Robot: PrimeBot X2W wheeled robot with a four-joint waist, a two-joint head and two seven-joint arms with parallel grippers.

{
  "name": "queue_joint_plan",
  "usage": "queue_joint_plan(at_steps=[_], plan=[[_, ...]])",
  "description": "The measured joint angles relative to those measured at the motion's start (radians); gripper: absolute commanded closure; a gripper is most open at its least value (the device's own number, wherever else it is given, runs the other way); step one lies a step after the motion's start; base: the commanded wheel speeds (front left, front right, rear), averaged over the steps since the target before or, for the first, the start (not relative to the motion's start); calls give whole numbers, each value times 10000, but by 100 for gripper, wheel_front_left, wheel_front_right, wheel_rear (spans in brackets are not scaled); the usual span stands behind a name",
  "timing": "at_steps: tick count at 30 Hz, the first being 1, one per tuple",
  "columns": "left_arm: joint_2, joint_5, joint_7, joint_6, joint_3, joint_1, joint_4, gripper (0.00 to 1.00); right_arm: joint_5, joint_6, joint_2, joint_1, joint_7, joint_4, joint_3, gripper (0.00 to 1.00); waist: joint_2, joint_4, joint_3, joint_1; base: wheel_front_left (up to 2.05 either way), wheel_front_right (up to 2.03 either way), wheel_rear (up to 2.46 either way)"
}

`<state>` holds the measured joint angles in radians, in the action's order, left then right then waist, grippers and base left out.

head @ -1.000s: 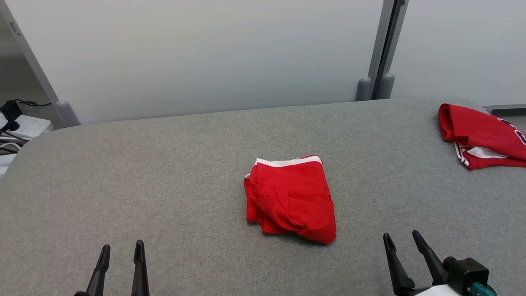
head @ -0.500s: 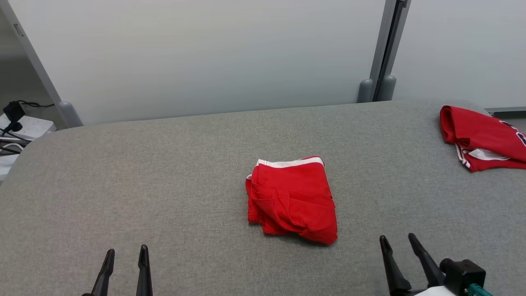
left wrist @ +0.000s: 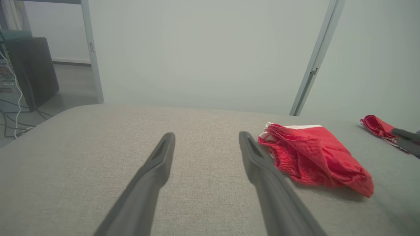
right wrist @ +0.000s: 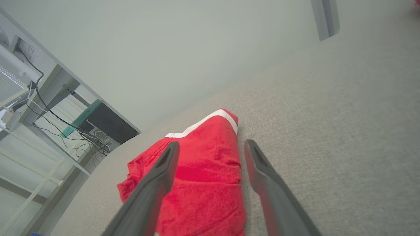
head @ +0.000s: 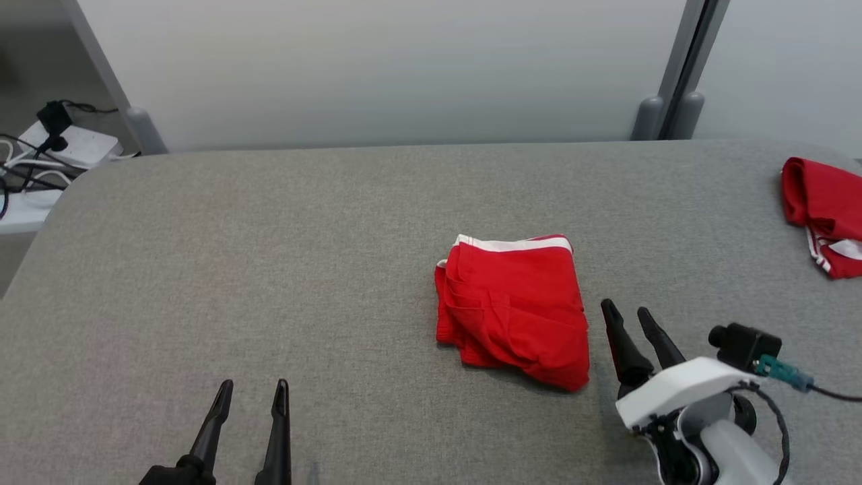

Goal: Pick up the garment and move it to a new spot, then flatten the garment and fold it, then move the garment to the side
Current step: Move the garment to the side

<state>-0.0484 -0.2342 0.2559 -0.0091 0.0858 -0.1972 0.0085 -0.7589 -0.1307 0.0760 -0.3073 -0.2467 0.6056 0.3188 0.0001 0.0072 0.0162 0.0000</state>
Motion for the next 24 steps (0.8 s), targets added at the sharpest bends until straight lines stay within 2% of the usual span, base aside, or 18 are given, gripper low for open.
queue_joint_plan(at_steps=[3,9,15,23,24], plan=[[-2,58,0,-75,90,130,6,0,-1333,0,336,-814,443,608,543,0,0,251,279,0,0,0,0],[2,56,0,-176,290,523,92,0,-2951,0,947,-1920,1227,1845,1177,0,0,799,831,0,0,0,0],[4,54,0,-265,481,959,389,0,-4134,0,1198,-2621,2155,2295,2069,0,0,1267,1426,0,0,0,0],[10,50,0,-353,606,1247,570,0,-4907,-2,1463,-3230,2790,3016,2520,0,0,1529,1704,0,0,0,0],[12,46,0,-353,616,1248,610,0,-5026,-2,1480,-3288,2849,3045,2564,30,0,1559,1721,0,0,0,0]])
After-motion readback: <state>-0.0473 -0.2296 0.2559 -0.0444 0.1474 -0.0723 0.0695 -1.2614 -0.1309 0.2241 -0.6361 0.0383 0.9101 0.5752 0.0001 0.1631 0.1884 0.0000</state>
